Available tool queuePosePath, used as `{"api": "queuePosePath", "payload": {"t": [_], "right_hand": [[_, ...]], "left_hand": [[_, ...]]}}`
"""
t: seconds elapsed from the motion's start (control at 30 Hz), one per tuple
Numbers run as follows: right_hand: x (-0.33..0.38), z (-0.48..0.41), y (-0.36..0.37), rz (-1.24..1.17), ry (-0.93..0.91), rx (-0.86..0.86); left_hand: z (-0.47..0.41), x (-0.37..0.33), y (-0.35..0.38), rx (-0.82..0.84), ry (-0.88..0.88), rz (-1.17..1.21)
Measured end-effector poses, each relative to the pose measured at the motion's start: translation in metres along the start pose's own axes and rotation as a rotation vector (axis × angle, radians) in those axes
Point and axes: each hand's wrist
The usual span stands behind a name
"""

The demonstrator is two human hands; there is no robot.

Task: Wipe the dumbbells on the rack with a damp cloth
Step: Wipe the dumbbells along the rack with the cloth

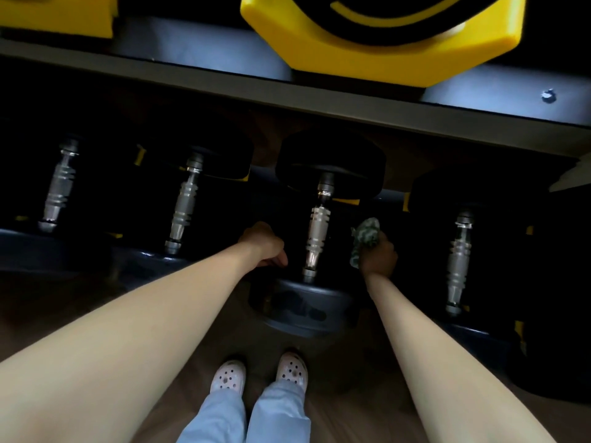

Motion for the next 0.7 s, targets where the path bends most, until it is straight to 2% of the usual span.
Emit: {"api": "queuePosePath", "payload": {"t": [0.1, 0.27, 0.37, 0.47, 0.53, 0.57, 0.63, 0.7], "right_hand": [[-0.002, 0.001, 0.009, 0.017, -0.159, 0.114], [0.01, -0.003, 0.022, 0.172, -0.401, 0.428], [0.026, -0.004, 0.015, 0.335, -0.419, 0.611], [0.037, -0.003, -0.008, 0.473, -0.293, 0.771], [0.034, -0.003, -0.028, 0.496, -0.243, 0.753], [0.031, -0.003, -0.037, 0.421, -0.192, 0.693], [0.028, -0.002, -0.058, 0.161, -0.026, 0.505], [0.028, 0.003, -0.071, -0.159, 0.176, 0.411]], "left_hand": [[-0.001, 0.003, -0.001, -0.008, 0.015, 0.015], [-0.002, 0.009, 0.002, -0.039, 0.024, 0.047], [-0.001, 0.01, 0.003, -0.04, 0.03, 0.074], [0.002, 0.01, 0.003, -0.035, 0.049, 0.083], [0.006, 0.01, 0.003, -0.051, 0.07, 0.069], [0.008, 0.01, 0.004, -0.069, 0.08, 0.066], [0.012, 0.011, 0.006, -0.088, 0.101, 0.072], [0.017, 0.012, 0.006, -0.097, 0.108, 0.073]]}}
Point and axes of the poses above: each hand's wrist, its own z-axis away from the middle knuckle, its own y-axis out of the palm, x = y × z, and after that the axes turned 13 degrees about -z, right-handed
